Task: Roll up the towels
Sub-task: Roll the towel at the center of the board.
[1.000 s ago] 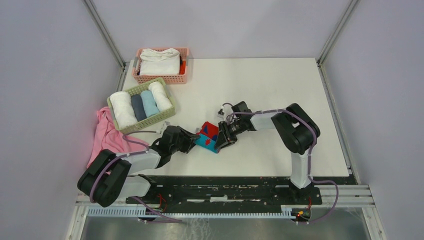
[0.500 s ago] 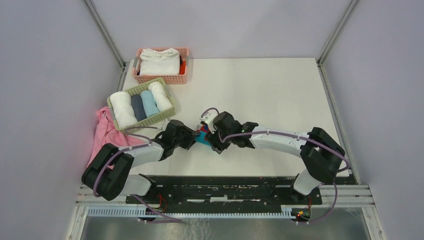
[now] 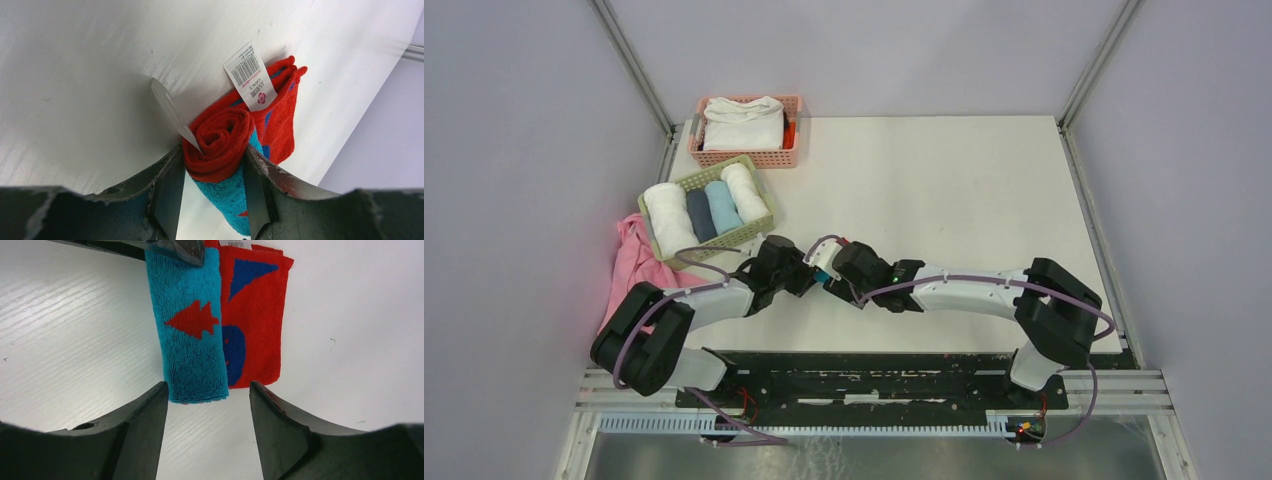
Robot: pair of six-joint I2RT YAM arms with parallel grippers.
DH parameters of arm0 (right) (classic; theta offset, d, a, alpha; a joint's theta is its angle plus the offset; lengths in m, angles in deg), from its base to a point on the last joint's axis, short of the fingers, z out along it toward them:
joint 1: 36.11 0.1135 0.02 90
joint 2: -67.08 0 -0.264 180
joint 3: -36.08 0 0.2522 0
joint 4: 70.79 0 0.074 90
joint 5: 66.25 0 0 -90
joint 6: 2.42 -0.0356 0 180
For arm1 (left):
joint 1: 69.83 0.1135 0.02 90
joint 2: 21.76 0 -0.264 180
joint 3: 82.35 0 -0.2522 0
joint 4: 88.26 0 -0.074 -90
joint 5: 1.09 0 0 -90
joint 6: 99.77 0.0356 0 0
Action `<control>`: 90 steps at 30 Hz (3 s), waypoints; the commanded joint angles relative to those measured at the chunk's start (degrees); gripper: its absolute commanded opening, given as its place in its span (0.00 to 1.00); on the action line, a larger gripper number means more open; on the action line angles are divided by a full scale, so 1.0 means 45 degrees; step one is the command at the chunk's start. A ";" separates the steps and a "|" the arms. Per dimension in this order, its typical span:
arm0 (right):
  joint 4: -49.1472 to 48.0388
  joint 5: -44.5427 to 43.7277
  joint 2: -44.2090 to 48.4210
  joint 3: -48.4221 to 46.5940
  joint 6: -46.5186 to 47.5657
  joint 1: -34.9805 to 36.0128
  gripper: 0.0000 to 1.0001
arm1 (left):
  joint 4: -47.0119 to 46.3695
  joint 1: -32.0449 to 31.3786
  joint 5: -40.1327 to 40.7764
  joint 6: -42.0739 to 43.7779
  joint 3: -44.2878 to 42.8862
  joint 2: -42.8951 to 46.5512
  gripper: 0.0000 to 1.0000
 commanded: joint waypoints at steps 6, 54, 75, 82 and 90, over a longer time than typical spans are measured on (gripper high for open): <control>0.0003 0.1004 -0.1628 -0.1139 0.0660 0.0020 0.66 | 0.1656 0.0061 0.0490 0.1204 0.0059 -0.0454 0.54; -0.8806 1.6079 -0.5597 0.3830 -1.0350 -0.7033 0.22 | -0.4900 0.0288 -0.2847 0.0775 0.0904 -0.0990 0.80; -0.0075 0.7112 0.2669 0.2580 -0.4501 -0.5138 0.66 | 0.1229 -0.0972 0.0723 0.2012 -0.1250 -0.0817 0.43; -0.0920 0.3801 0.2877 0.1775 -0.2997 -0.2012 0.69 | 0.2567 -0.1263 0.1267 0.1343 -0.1201 -0.0241 0.44; -0.2139 0.2243 0.0386 0.0797 -0.1859 -0.0238 0.66 | 0.3539 -0.1429 0.1726 0.0692 -0.1171 0.0444 0.44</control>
